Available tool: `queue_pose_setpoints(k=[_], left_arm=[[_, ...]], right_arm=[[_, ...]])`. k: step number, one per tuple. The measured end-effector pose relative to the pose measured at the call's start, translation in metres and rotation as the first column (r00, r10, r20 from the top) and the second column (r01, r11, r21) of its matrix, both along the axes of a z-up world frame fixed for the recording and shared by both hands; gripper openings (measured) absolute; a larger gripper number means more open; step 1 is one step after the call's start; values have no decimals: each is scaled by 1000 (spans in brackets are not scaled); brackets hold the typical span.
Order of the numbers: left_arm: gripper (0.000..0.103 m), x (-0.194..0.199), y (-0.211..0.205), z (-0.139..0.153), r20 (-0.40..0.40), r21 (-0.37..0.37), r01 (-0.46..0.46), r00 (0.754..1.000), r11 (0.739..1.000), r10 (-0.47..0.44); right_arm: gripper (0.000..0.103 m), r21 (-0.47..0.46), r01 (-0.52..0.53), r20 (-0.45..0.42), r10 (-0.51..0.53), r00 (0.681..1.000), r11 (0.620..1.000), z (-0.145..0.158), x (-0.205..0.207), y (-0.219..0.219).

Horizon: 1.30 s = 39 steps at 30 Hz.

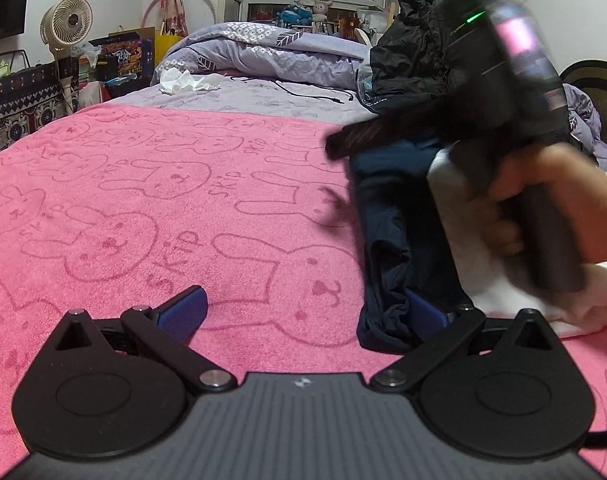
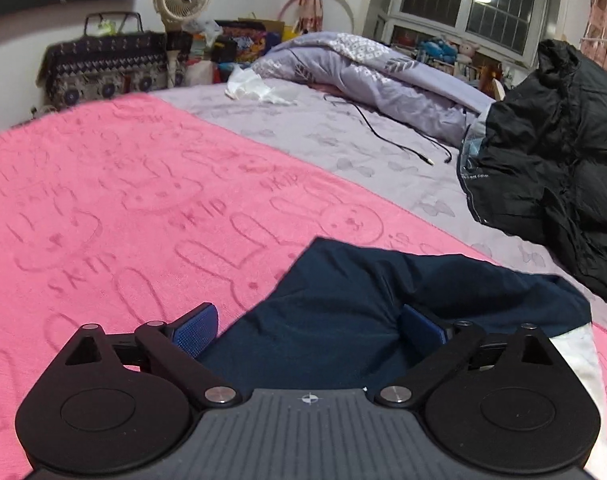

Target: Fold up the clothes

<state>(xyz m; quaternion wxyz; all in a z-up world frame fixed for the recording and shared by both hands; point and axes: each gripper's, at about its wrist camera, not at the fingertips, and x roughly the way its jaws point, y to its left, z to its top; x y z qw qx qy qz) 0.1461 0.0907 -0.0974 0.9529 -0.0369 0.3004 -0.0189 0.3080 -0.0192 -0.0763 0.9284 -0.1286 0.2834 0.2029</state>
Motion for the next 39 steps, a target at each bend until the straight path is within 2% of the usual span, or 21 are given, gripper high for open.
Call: queue_pose_setpoints(k=[2,4,7,8,10,12,13,15,19,21,28,30,34,38,39], left_arm=[[103,0,0,0,1,0,1,1000,1000,-1],[103,0,0,-1,3,-4,1,1000,1000,-1],[103,0,1,-1,4,-2,1,1000,1000,-1],[103,0,1,-1,4,-1,2,1000,1000,-2],[103,-1,1,-1,6,-4,2,1000,1000,-2],[103,-1,1,-1,6,-10,2,1000,1000,-2],[103,-1,2,-1,6,-11,2,1000,1000,-2],[103,-1,1,0,5,-5,2,1000,1000,-2],[103,-1,0,-1,6,-5,1,1000,1000,-1],[103,-1,0,-1,8,-6,2,1000,1000,-1],[103,-2,1,-2,12,-5,2,1000,1000,-2],[103,-2,0,-2,11,-2,2,1000,1000,-2],[103,-6,6,1,25,-37,-6,1000,999,7],[103,-19,22,11,19,-90,-73,997,993,75],[103,-24,26,14,13,-94,-95,995,991,97]], right_arm=[[95,103,-38,21,36,999,994,18,-15,-21],[95,163,-31,67,20,998,986,33,-29,-45],[95,213,47,120,-74,990,976,43,-30,-84],[95,218,105,109,-131,985,970,41,-22,-96],[95,204,248,2,-254,967,947,28,6,-117],[99,213,328,-135,-305,943,920,3,33,-132],[103,213,342,-145,-316,937,915,0,39,-133],[103,211,360,-144,-336,931,909,-2,49,-131],[103,186,352,-88,-341,936,918,5,62,-123],[103,187,372,-127,-353,927,909,-3,74,-128],[103,45,393,-154,-382,911,919,-15,108,-109],[102,73,399,-120,-390,913,914,-6,95,-107],[102,224,262,-12,-266,964,939,19,23,-114],[102,304,57,-20,-54,998,951,31,-57,-123],[102,281,7,-41,4,999,960,28,-73,-122]])
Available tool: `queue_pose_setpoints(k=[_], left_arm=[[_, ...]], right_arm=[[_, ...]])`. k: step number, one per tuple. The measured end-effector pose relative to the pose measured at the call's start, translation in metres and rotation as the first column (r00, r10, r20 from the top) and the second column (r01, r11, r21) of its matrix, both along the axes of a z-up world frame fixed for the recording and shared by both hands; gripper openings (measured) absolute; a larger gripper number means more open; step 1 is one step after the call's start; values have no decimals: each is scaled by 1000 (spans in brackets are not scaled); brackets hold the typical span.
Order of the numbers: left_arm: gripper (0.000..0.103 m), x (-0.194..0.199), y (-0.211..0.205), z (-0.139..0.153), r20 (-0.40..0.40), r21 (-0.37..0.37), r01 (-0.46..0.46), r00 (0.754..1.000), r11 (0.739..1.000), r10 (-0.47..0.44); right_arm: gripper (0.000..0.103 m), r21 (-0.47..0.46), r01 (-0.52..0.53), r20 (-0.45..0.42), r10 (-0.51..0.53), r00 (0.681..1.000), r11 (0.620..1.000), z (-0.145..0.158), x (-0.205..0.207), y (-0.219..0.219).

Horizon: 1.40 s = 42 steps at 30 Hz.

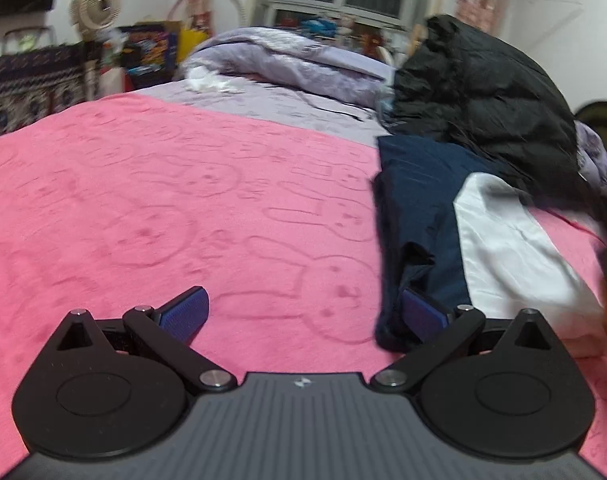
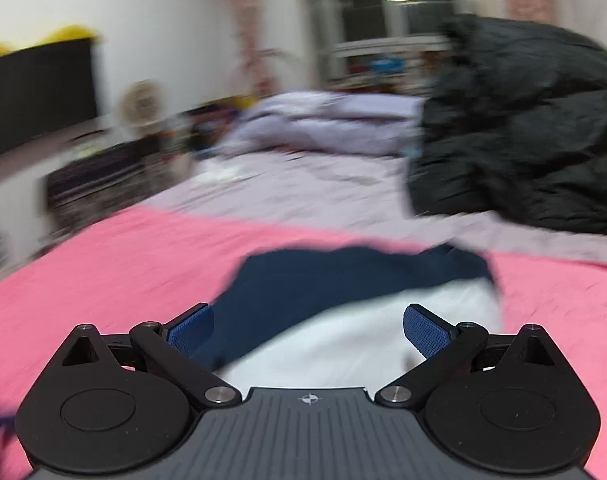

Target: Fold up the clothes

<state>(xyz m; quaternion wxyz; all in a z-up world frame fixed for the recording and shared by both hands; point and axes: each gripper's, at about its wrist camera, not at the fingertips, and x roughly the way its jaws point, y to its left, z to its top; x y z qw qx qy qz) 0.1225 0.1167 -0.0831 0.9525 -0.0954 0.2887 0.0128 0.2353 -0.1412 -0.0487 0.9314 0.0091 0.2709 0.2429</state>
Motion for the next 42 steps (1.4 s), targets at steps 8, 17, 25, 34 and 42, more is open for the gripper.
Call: queue_pose_setpoints(k=[8,17,25,34,42], left_arm=[[102,11,6,66,128,-21,26,992,999,-24],[103,77,-91,47,137,-17,217,967,976,-213],[103,85,-75,-11,-32,-49,91,995,995,-92],[103,78,-81,-10,-42,13,94,995,996,-93],[103,81,-77,-17,-40,8,96,995,995,-95]], right_arm=[[103,-74,-359,-125,349,929,930,-9,-96,1],[101,134,145,3,-147,989,980,60,-22,-94],[67,-41,392,-47,-394,918,919,20,141,-75],[78,-179,467,-155,-493,856,866,-50,212,-74],[79,-172,397,-3,-404,915,901,-23,147,-80]])
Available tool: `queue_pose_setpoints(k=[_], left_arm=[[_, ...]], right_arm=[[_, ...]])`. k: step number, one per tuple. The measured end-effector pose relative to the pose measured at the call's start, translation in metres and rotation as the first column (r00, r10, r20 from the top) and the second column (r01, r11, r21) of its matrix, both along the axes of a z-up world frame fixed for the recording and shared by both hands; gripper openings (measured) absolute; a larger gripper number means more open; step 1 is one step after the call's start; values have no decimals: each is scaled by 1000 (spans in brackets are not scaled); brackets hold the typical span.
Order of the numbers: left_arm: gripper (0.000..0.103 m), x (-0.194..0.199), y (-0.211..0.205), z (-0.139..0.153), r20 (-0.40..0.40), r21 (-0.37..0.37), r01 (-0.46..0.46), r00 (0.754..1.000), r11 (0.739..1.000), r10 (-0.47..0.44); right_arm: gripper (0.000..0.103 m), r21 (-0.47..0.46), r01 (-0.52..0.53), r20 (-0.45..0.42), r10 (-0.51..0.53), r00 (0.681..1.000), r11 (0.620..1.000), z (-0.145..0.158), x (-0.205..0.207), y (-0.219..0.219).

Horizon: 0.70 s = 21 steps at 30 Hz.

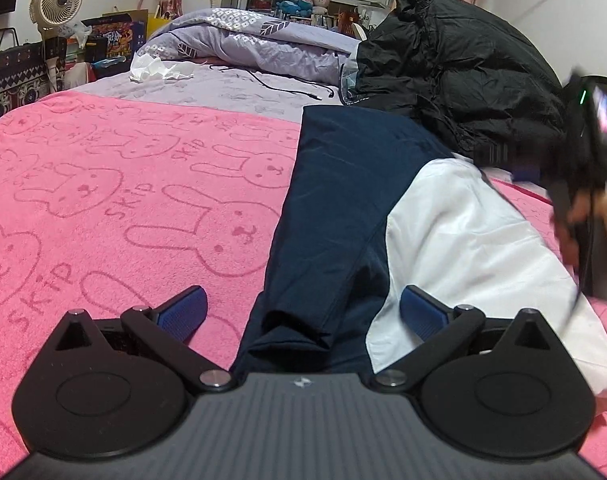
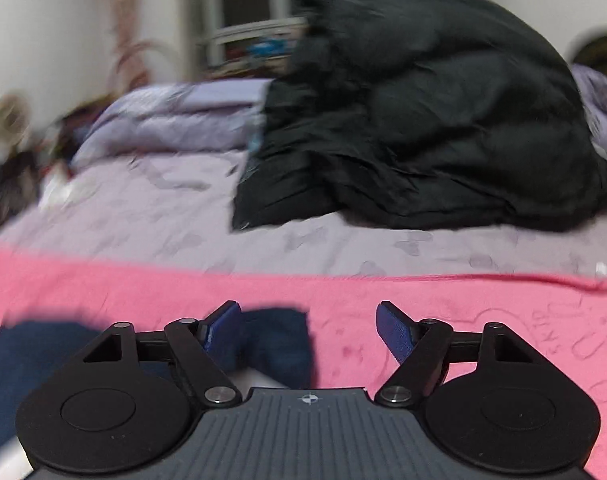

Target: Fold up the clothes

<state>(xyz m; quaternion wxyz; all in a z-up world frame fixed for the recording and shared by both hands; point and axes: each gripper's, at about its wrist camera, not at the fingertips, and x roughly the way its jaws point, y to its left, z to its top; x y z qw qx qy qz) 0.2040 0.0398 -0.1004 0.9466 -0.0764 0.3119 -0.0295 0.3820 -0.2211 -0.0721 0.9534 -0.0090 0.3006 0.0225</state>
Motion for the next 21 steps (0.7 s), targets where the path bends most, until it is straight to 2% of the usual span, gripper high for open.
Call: queue_pose_setpoints(k=[1,3,4,7,11,12,13,15,16,18,20,21], left_arm=[[103,0,0,0,0,-1,1,1000,1000,-1],[103,1,0,0,-1,-2,0,1000,1000,0],[103,1,0,0,-1,-3,1,1000,1000,-1],[103,1,1,0,-1,-8,2,1000,1000,-2],[103,2,4,0,-3,-25,4,1000,1000,-4],[103,1,5,1,-3,-34,5,1000,999,-5],[103,1,6,1,-3,-43,7,1000,999,-7],[103,1,9,2,-3,-61,9,1000,998,-9],[103,0,12,3,-6,-74,13,1000,997,-13],[103,-3,14,6,-27,-57,26,999,998,-28],[103,-15,16,8,-36,16,40,999,999,-40],[103,-22,16,10,-40,53,48,998,997,-46]], right_arm=[[80,-53,18,-33,-20,999,998,-8,0,-1],[80,-14,97,-64,-98,993,995,-8,-10,-15],[76,12,138,-80,-137,987,990,-8,-16,-22],[77,117,20,7,-21,1000,993,14,-72,-19],[87,86,-200,55,195,979,976,20,-165,10],[87,53,-219,21,219,976,974,13,-183,16],[87,18,-216,-31,217,976,976,1,-199,19],[88,76,-168,-54,172,984,983,-17,-229,0],[91,137,-123,-66,133,989,983,-20,-239,-12],[91,146,-35,-72,46,996,989,-12,-253,-29],[91,15,14,-58,-14,998,1000,-3,-265,-30],[91,-3,7,-48,-7,999,1000,-1,-270,-30]])
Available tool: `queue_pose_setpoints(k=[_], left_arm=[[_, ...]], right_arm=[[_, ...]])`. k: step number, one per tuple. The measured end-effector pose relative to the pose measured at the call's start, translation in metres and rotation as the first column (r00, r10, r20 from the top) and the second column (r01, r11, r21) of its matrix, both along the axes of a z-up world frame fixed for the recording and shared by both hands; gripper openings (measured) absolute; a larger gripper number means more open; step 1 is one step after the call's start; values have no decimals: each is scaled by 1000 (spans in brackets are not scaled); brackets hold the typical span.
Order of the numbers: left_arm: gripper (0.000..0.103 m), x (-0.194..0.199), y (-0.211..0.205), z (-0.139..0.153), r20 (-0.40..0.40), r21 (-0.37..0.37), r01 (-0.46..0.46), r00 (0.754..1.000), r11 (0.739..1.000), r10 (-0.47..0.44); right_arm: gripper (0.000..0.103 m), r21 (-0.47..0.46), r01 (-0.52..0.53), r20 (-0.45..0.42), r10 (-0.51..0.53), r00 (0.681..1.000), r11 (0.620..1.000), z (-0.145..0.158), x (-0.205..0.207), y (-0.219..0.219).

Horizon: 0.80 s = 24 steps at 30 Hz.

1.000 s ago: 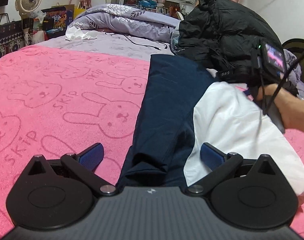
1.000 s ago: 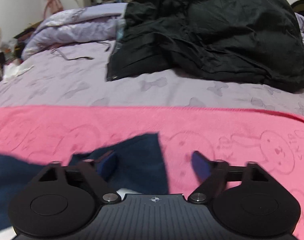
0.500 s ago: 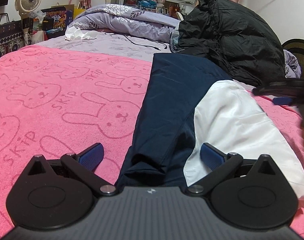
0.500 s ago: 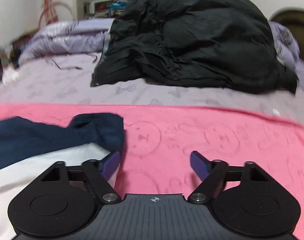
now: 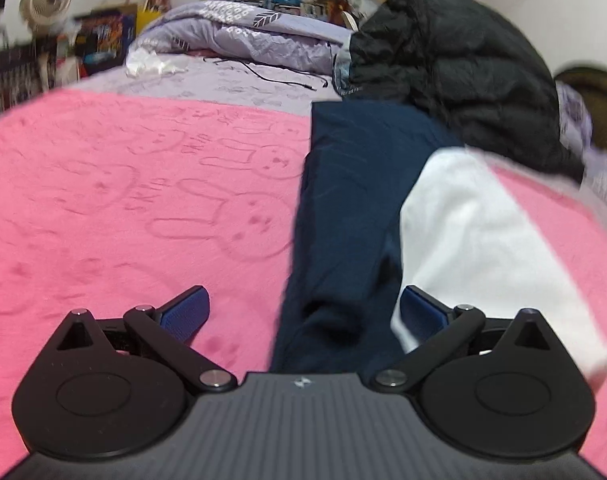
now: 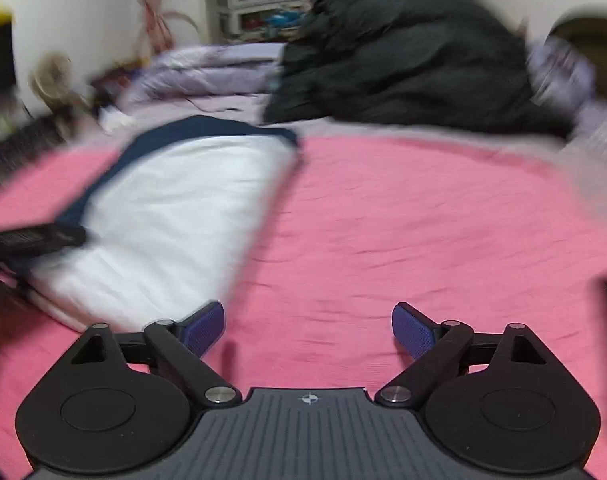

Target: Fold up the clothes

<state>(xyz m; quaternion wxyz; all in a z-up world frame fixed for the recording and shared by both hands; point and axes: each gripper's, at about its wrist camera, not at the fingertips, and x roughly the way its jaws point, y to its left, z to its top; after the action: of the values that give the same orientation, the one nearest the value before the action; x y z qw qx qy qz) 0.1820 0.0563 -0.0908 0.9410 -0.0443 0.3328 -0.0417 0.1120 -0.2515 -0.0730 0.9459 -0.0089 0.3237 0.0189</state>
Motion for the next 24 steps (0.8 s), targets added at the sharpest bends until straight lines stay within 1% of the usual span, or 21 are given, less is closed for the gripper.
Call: queue_pose_setpoints(k=[1,3,6,7,8,10,11,12,13,14,15,16,17,19,20,22,24], left_arm=[[103,-9,3,0,0,30,8,1000,1000,-8],[103,-21,10,1,-6,74,-5,1000,997,5],[103,-31,18,5,-33,90,-26,999,996,29],[103,-33,20,7,-41,94,-33,998,995,37],[103,-34,22,11,-53,91,-43,997,995,48],[102,-37,29,22,-57,38,-67,996,997,69],[102,-39,35,30,-42,-18,-77,996,997,76],[102,-39,42,36,-28,-104,-73,997,992,70],[102,-40,49,42,-14,-189,-67,998,980,65],[103,-37,55,45,-18,-293,-50,999,955,47],[103,-31,59,44,-37,-388,-36,999,921,24],[103,-24,61,39,-61,-466,-33,998,884,5],[103,-15,61,32,-93,-512,-45,996,858,-4],[103,2,54,15,-169,-493,-93,986,865,9],[102,10,50,7,-189,-458,-103,982,883,16],[103,13,39,7,-139,-379,-51,990,924,-3],[103,21,24,10,-153,-265,11,987,964,-53]], right_arm=[[91,-8,-11,11,11,1000,1000,2,-5,-1],[91,27,-41,41,40,998,999,3,-11,1],[91,109,-83,82,74,994,991,3,-15,17],[91,148,-101,92,88,992,984,2,-14,22],[91,198,-114,83,99,992,974,0,-11,25],[91,311,-119,44,111,993,943,-1,-5,27],[91,373,-100,33,94,995,922,-3,-3,20],[91,434,-78,25,75,997,898,-6,-2,12],[91,487,-42,21,37,999,872,-9,0,2],[91,543,-3,11,-4,1000,840,-13,2,-10],[91,597,18,1,-23,1000,802,-18,4,-20],[91,649,34,-10,-36,999,760,-22,6,-30],[92,679,32,-13,-31,999,734,-24,9,-36],[96,690,-4,-14,19,1000,723,-24,17,-38],[97,688,-30,-16,57,998,725,-24,21,-36],[100,664,-85,-19,130,991,743,-25,30,-29],[102,631,-128,-17,179,984,765,-25,37,-22]])
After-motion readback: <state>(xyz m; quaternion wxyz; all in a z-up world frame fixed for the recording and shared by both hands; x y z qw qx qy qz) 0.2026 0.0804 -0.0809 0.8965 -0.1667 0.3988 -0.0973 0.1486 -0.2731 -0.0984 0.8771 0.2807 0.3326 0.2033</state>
